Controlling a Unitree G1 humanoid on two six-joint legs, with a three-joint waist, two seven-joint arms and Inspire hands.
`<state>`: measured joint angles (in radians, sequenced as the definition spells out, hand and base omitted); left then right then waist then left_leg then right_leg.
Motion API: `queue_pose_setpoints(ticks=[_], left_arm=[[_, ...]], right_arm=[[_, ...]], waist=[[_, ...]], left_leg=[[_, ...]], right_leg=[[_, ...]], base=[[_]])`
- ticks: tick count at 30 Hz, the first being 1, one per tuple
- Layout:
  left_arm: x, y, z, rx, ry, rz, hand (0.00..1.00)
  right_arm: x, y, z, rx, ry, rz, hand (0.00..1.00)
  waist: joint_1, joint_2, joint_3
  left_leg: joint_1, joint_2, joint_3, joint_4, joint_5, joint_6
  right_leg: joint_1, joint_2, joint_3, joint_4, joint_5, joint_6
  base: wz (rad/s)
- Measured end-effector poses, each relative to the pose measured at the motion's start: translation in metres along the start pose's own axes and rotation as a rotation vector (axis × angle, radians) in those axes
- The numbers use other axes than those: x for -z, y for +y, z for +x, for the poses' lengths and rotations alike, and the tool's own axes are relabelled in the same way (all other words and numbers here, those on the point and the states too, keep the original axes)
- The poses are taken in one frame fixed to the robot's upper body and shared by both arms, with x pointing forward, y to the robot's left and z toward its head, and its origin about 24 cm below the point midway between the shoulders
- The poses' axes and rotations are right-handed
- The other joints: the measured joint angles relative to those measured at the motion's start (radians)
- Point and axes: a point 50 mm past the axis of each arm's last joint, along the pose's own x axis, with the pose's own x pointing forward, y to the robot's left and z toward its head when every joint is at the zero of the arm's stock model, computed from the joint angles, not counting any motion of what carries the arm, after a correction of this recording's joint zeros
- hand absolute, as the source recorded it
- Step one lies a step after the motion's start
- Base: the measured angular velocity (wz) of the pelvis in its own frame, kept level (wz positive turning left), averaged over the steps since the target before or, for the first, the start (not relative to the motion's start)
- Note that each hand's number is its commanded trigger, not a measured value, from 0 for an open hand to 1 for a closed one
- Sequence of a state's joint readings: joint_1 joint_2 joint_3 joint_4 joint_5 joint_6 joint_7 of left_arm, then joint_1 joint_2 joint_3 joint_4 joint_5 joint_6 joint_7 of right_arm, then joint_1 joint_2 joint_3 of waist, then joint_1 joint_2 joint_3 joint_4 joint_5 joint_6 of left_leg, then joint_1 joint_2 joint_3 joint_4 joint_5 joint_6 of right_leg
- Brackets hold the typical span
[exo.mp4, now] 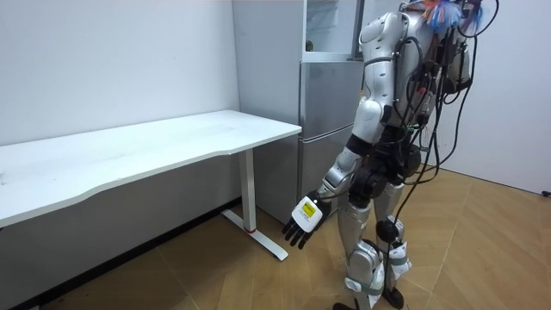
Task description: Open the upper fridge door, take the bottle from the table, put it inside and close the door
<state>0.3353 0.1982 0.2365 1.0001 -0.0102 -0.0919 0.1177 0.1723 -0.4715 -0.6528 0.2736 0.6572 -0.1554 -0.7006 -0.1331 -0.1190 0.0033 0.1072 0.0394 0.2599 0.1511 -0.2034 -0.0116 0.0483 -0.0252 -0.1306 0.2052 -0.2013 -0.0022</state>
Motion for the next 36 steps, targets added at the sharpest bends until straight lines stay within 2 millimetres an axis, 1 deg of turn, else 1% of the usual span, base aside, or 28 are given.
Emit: queue_pose_setpoints(ticks=[2,6,9,13,20,28,36], left_arm=[[0.0,0.0,0.0,0.003,-0.006,0.051,0.0],[-0.001,0.0,0.0,0.009,0.003,0.064,0.0],[0.001,0.0,0.0,0.014,0.016,0.065,0.0],[0.003,0.0,0.0,0.017,0.025,0.064,0.0],[0.013,0.002,-0.002,0.034,0.066,0.054,0.0],[0.014,0.005,-0.003,0.024,0.069,0.026,0.0],[0.016,0.005,-0.004,0.025,0.068,0.023,0.0]], right_arm=[[-0.012,0.003,0.003,-0.007,-0.062,-0.007,0.0],[-0.02,0.007,0.001,0.004,-0.086,0.015,0.0],[-0.025,0.014,0.0,0.013,-0.094,0.049,0.0],[-0.036,0.029,-0.003,0.003,-0.118,0.106,0.0],[-0.039,0.035,-0.007,-0.028,-0.158,-0.014,0.0],[-0.04,0.036,-0.008,-0.039,-0.149,-0.031,0.0],[-0.04,0.037,-0.009,-0.039,-0.149,-0.03,0.0]], waist=[[0.0,-0.001,-0.0007],[0.002,0.0,-0.0007],[0.0,-0.001,-0.0011],[-0.006,-0.004,-0.0016],[-0.008,-0.005,-0.0007],[-0.009,-0.006,-0.0001],[-0.01,-0.01,0.0021]], left_leg=[[-0.001,0.001,-0.001,0.001,0.0,0.0],[-0.015,0.0,-0.001,0.002,0.001,0.0],[-0.019,0.001,0.003,0.001,0.001,-0.001],[-0.014,0.0,0.008,0.001,0.001,-0.001],[-0.006,-0.006,0.008,0.002,0.002,0.0],[-0.005,-0.006,0.008,0.002,0.002,0.0],[-0.005,-0.008,0.009,0.002,0.002,0.0]], right_leg=[[0.0,0.001,-0.001,0.0,0.0,-0.001],[-0.02,0.0,0.0,0.007,0.002,-0.002],[-0.031,-0.001,0.0,0.016,0.0,-0.003],[-0.027,-0.001,0.003,0.017,0.0,-0.003],[-0.029,-0.008,0.007,0.039,-0.015,0.001],[-0.03,-0.007,0.008,0.039,-0.015,0.001],[-0.036,-0.009,0.011,0.053,-0.022,0.001]], base=[[0.0],[-0.04],[-0.05],[0.0],[0.0],[0.0],[0.0]])
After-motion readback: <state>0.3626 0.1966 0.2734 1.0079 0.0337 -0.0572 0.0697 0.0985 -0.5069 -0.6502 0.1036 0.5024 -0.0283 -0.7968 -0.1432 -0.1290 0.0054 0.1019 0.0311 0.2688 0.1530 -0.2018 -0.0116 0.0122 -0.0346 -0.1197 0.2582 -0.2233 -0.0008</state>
